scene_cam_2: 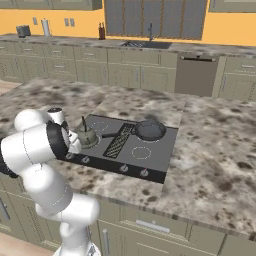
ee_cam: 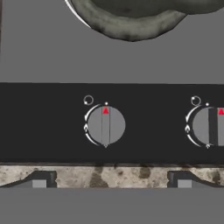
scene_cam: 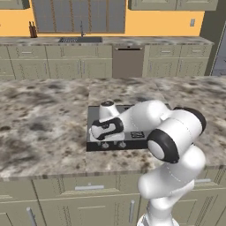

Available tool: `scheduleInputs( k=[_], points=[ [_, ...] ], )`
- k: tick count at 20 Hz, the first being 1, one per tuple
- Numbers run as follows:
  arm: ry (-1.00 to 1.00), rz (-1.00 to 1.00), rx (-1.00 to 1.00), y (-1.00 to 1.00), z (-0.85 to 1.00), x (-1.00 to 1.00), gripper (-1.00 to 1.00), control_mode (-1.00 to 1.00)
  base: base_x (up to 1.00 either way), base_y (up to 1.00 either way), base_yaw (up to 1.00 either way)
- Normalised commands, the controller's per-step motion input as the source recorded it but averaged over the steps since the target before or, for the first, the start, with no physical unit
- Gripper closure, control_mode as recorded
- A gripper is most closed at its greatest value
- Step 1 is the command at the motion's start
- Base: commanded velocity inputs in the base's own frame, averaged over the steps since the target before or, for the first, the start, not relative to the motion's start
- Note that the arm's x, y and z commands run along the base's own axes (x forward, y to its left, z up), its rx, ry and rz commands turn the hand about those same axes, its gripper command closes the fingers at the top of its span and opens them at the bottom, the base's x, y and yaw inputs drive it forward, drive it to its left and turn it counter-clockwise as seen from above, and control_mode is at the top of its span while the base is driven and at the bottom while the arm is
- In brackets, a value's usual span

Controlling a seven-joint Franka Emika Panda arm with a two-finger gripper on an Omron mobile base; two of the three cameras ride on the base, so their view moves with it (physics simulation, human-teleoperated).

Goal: Pick the kettle from the counter and place it on a stove burner. Then turn the burner on.

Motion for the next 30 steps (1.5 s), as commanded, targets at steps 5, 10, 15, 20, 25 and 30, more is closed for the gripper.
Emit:
scheduleInputs(
  k=[5,10,15,20,25,30],
  points=[
    [-0.01,0.00,0.00,0.00,-0.17,0.19,-1.00,-1.00,0.00,0.00,0.00],
    [-0.03,0.00,0.00,0.00,-0.14,0.21,-1.00,-1.00,0.00,0.00,0.00],
    [-0.02,0.00,0.00,0.00,-0.08,0.08,-1.00,-1.00,0.00,0.00,0.00],
    [0.00,0.00,0.00,0.00,-0.11,0.00,-1.00,-1.00,0.00,0.00,0.00],
    [-0.01,0.00,0.00,0.00,-0.17,0.00,-1.00,-1.00,0.00,0.00,0.00],
    [-0.03,0.00,0.00,0.00,-0.07,0.03,-1.00,-1.00,0.00,0.00,0.00]
  ],
)
